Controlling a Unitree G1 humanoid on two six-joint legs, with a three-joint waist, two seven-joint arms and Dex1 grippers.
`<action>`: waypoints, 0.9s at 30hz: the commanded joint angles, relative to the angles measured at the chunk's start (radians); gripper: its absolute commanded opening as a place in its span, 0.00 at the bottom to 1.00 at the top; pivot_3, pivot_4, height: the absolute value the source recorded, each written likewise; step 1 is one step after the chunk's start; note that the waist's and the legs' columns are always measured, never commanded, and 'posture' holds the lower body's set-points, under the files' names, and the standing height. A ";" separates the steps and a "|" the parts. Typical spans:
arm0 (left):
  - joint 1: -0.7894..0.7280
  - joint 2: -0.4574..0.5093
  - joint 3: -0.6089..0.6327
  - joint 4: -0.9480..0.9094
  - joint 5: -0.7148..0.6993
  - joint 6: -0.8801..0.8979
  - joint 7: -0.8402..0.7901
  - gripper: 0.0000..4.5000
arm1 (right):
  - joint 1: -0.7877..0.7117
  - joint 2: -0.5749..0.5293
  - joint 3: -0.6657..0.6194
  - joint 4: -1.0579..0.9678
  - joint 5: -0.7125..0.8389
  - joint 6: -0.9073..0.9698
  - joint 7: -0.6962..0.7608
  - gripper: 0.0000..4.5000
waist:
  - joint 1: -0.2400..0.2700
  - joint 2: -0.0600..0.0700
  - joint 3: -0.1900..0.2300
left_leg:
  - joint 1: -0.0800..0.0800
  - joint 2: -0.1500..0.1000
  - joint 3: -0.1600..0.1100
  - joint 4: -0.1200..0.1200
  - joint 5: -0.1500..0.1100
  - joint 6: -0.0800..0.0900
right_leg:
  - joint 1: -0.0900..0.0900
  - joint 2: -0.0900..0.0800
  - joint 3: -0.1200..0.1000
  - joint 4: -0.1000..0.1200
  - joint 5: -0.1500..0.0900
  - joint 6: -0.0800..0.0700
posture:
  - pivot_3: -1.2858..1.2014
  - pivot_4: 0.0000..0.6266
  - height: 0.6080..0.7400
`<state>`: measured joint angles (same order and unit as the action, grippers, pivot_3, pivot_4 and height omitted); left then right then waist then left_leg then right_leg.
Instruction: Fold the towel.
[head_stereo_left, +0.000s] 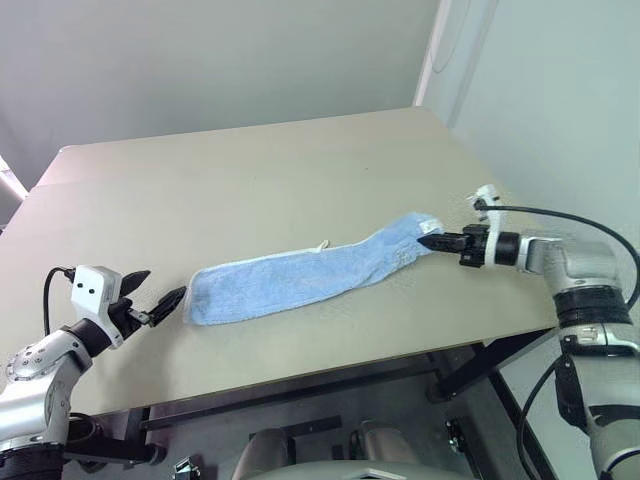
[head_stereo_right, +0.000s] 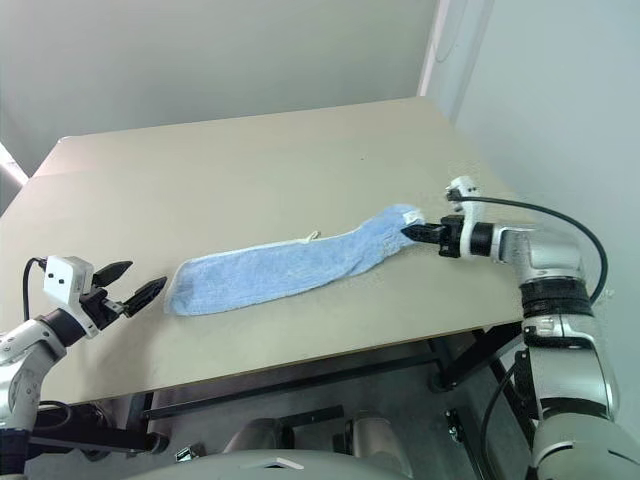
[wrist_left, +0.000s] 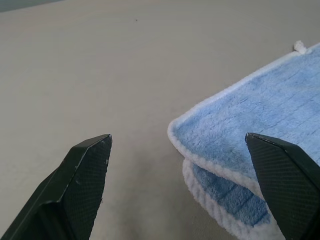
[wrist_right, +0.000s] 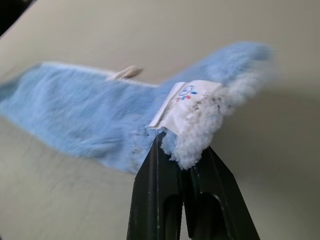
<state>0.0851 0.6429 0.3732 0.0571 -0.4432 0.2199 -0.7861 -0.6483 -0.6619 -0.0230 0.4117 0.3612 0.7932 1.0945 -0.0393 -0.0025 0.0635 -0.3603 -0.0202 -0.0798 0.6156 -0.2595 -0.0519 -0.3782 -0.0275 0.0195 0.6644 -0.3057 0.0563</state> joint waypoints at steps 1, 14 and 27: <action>-0.018 0.015 -0.005 -0.013 0.006 0.007 -0.007 1.00 | 0.015 0.010 0.003 -0.136 0.026 -0.014 -0.003 0.00 | 0.000 0.000 0.000 | 0.000 0.000 0.000 0.000 0.000 0.000 | 0.000 0.000 0.000 0.000 0.000 0.000 | 0.52 0.00 1.00; -0.048 0.003 -0.038 -0.004 0.023 0.006 -0.013 1.00 | 0.033 0.119 0.138 -0.335 0.046 -0.006 0.009 0.00 | 0.001 0.000 0.000 | 0.001 0.000 0.000 0.000 0.000 0.000 | 0.000 0.000 0.000 0.000 0.000 0.000 | 0.52 0.00 1.00; -0.035 -0.006 -0.047 -0.018 0.042 0.001 0.001 1.00 | -0.075 0.370 0.387 -0.082 -0.121 -0.188 -0.036 0.00 | 0.000 -0.002 -0.001 | 0.001 0.000 -0.001 0.001 0.000 0.000 | 0.001 0.000 0.000 0.001 0.000 0.000 | 0.52 0.00 1.00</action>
<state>0.0484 0.6308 0.3120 0.0679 -0.4033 0.2309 -0.7913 -0.6940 -0.3011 0.3687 0.2993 0.2639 0.6439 1.0765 -0.0398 -0.0041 0.0625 -0.3590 -0.0201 -0.0805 0.6164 -0.2594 -0.0521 -0.3776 -0.0274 0.0194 0.6651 -0.3055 0.0561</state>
